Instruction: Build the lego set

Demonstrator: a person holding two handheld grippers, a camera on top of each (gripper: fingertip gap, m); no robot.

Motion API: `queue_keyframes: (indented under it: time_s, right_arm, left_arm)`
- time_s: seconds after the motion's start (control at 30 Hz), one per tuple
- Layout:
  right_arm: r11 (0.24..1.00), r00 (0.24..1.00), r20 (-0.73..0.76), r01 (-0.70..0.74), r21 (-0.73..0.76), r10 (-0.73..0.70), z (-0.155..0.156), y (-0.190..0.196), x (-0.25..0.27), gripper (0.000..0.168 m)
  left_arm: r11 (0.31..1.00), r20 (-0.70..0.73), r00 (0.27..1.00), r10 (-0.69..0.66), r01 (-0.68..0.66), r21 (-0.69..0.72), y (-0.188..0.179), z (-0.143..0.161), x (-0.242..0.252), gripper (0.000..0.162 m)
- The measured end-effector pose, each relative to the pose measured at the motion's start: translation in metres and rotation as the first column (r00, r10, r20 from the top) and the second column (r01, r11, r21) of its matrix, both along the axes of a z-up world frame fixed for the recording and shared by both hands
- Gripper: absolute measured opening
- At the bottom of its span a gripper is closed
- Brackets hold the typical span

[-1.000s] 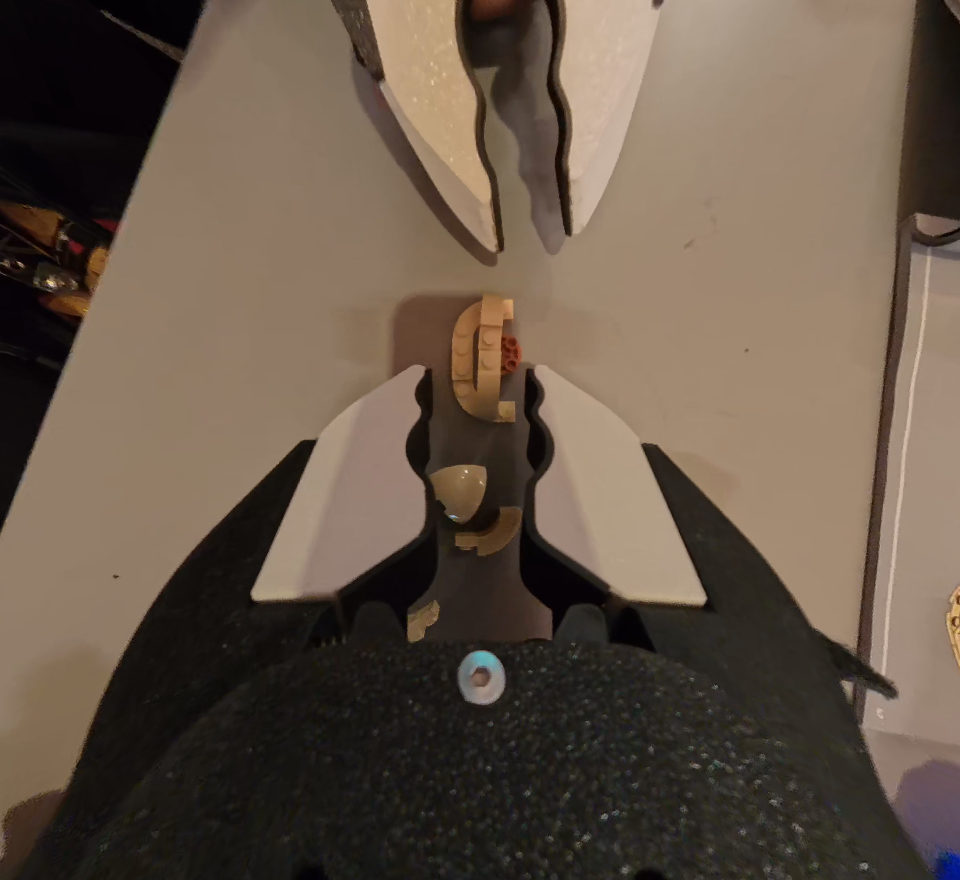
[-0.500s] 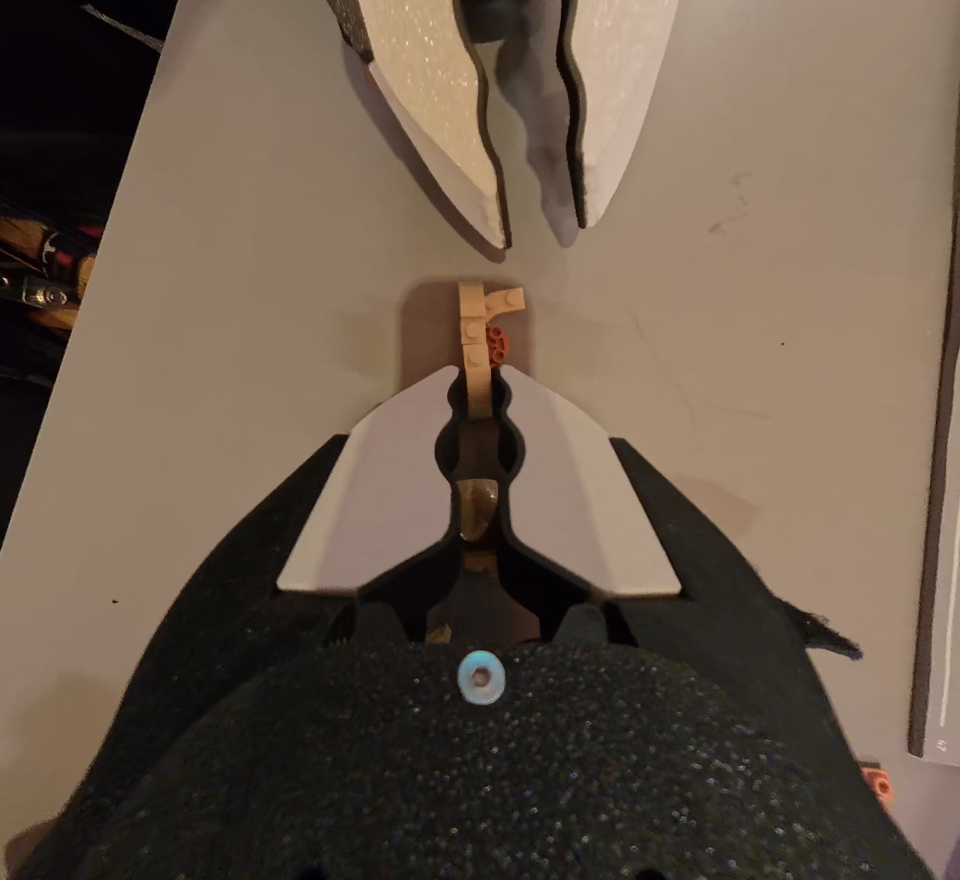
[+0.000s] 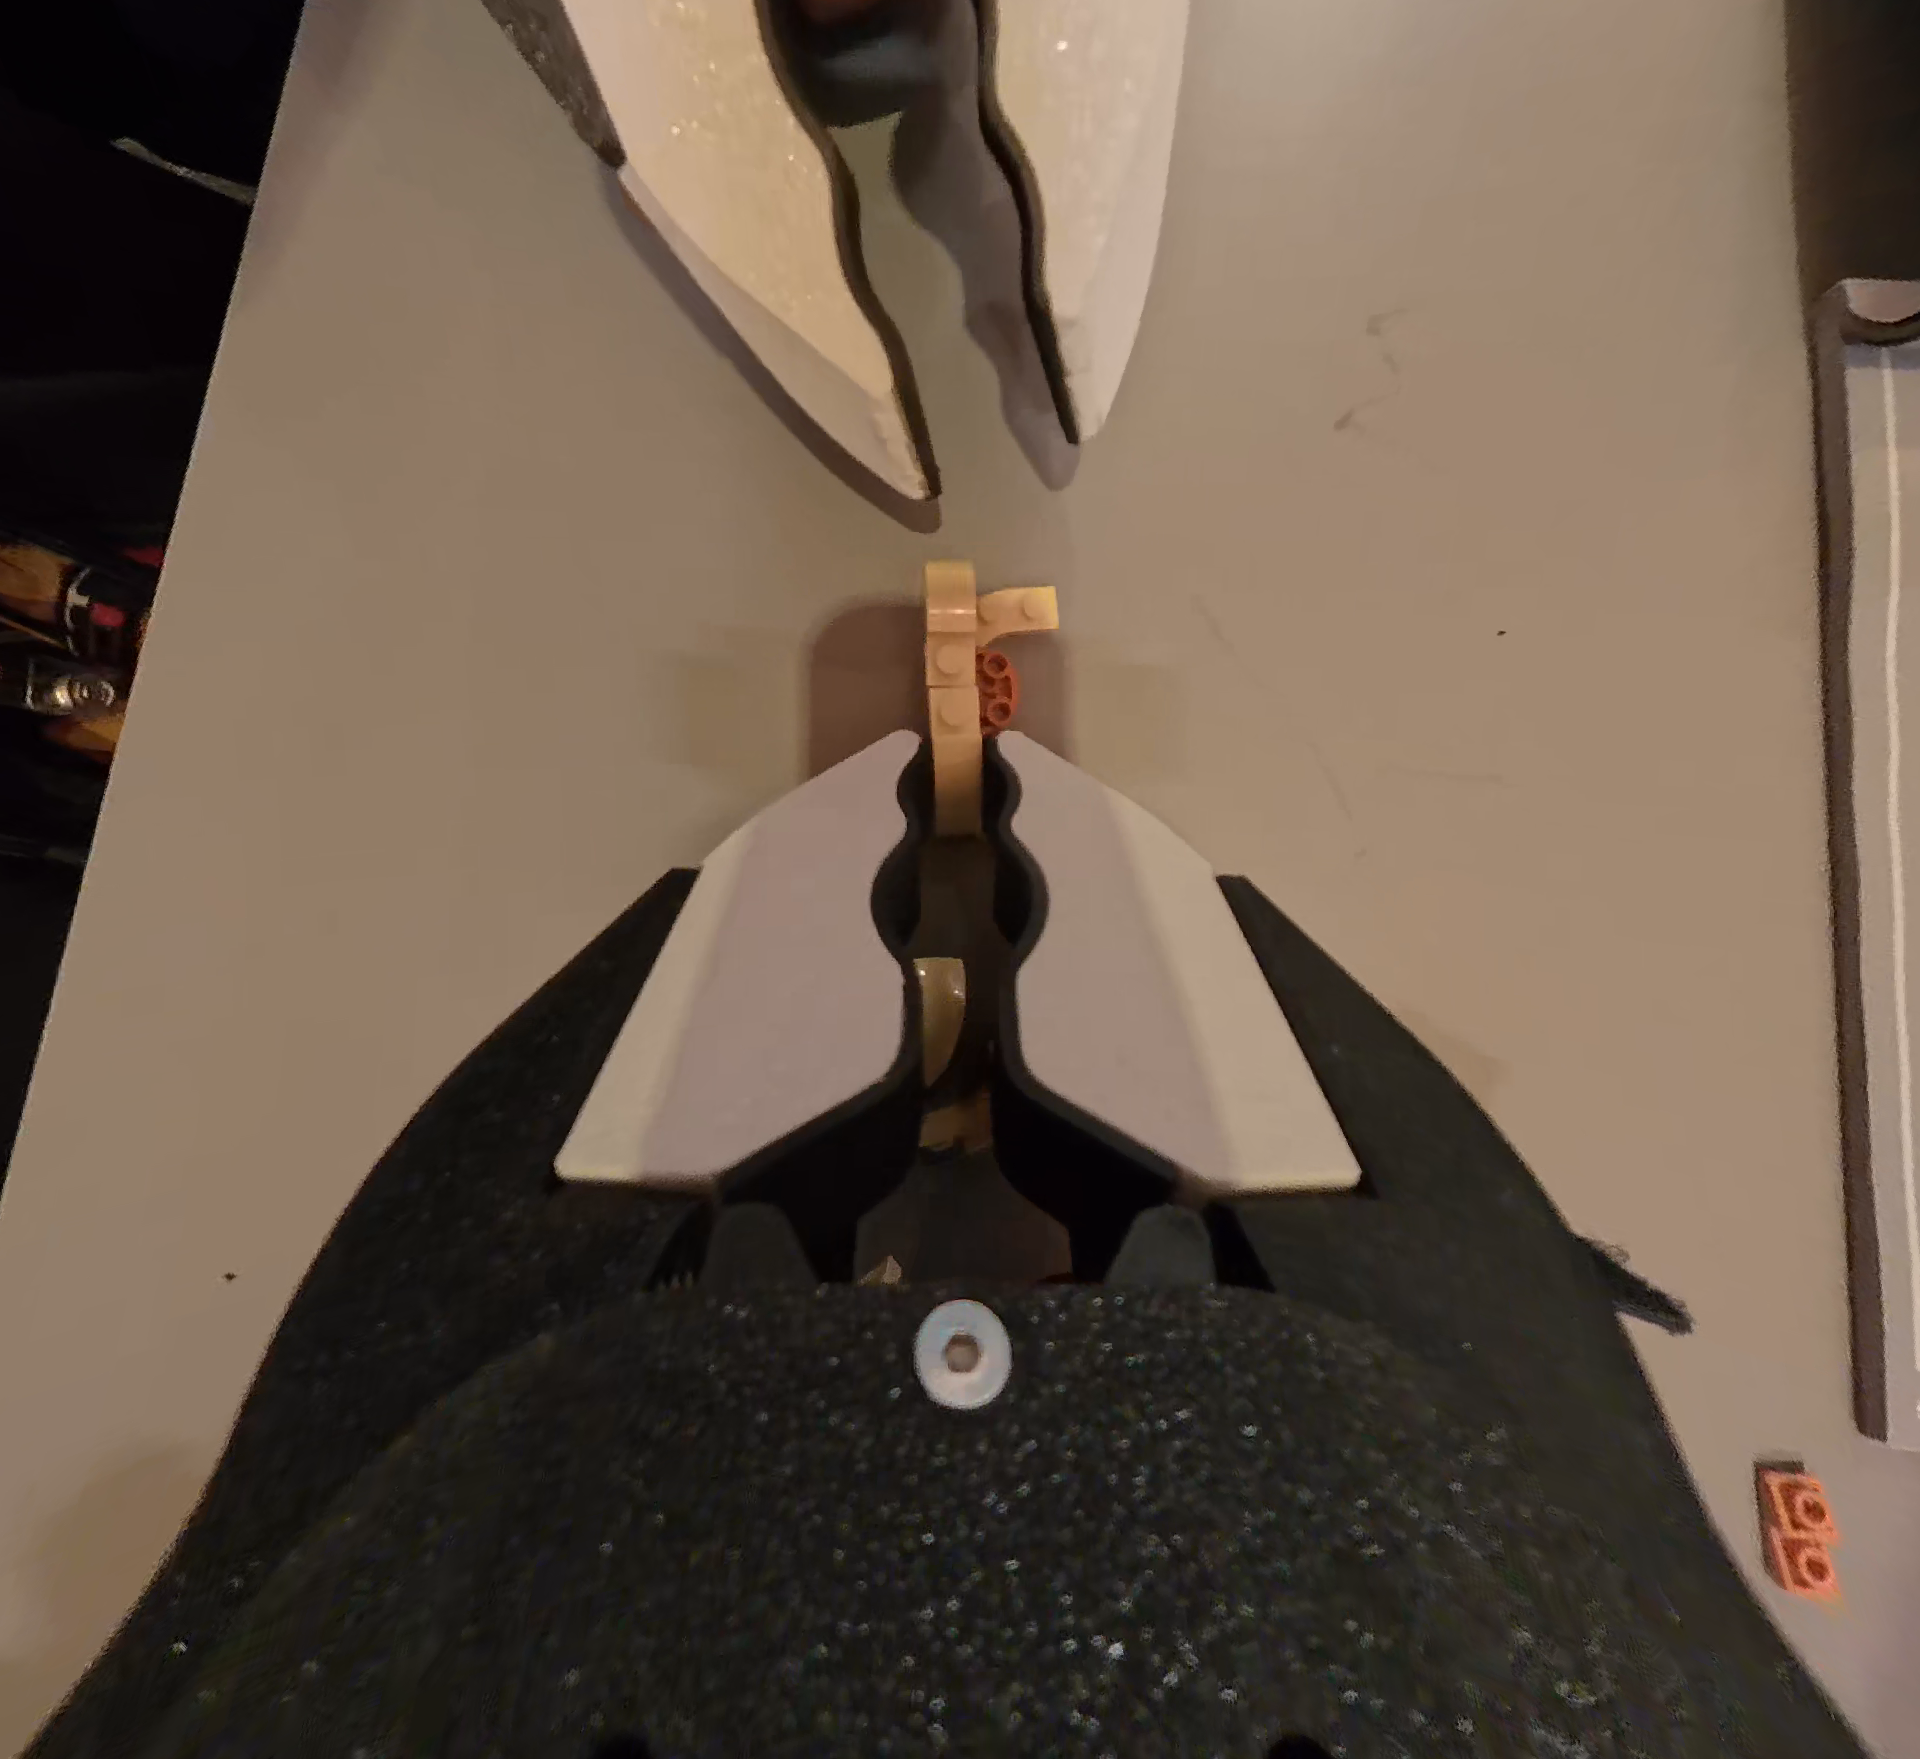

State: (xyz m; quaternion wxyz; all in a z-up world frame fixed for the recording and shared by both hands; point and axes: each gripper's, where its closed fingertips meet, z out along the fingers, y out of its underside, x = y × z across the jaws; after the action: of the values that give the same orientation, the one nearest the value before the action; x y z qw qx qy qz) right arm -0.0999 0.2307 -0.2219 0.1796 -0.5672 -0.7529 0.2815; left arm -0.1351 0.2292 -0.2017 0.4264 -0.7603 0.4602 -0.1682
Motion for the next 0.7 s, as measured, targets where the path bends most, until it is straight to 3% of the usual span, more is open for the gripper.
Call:
queue_keyframes:
  time_s: [0.2,0.4,0.57,0.7]
  right_arm:
    - [0.991,0.989,-0.086,0.111,-0.081,-0.118,0.018,0.012,-0.003,0.008]
    - [0.984,0.98,-0.102,0.165,-0.072,-0.172,0.022,0.022,0.0,0.008]
    - [0.975,0.975,-0.034,0.217,-0.044,-0.219,0.01,0.036,0.009,0.008]
    - [0.974,0.975,-0.015,0.223,-0.047,-0.224,0.004,0.035,0.009,0.009]
  left_arm:
    - [0.997,0.077,0.994,0.079,-0.076,-0.033,0.004,0.007,-0.007,0.021]
    - [0.967,0.175,0.962,0.211,-0.179,-0.181,0.002,0.009,-0.012,0.021]
    - [0.94,0.138,0.952,0.273,-0.233,-0.251,-0.009,-0.002,0.001,0.023]
    - [0.937,0.043,0.959,0.28,-0.263,-0.23,-0.015,-0.011,0.011,0.026]
